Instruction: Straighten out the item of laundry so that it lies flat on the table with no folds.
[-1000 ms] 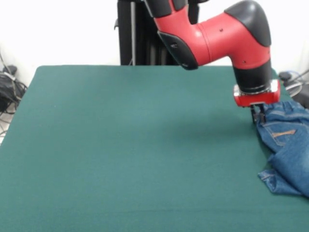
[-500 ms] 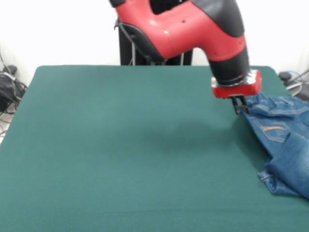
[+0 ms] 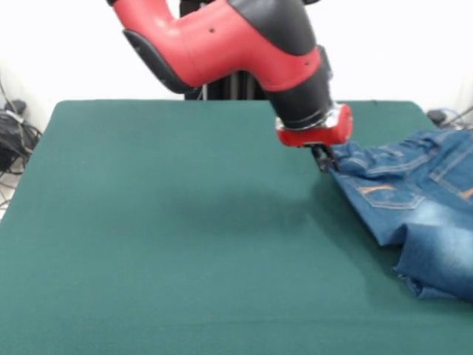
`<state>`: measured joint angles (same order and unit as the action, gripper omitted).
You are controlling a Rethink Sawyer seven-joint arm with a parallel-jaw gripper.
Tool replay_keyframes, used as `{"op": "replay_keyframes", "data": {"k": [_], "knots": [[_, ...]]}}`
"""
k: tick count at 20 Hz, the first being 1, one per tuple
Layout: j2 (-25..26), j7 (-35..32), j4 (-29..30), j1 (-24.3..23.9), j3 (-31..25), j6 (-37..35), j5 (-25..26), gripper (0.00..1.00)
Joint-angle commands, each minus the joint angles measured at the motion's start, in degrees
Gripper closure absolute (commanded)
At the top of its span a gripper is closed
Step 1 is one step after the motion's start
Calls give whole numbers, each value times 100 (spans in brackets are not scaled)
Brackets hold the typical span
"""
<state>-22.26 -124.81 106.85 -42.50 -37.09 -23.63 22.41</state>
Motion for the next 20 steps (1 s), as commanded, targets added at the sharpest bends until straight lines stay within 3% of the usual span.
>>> {"op": "replay_keyframes", "data": {"k": [1,14,20], "knots": [[441,1273,-102,-343,-100,-139,836,100],[444,1699,111,-1257,-477,-719,1247,100],[147,1915,320,-1696,-702,-1185,1243,100]]}}
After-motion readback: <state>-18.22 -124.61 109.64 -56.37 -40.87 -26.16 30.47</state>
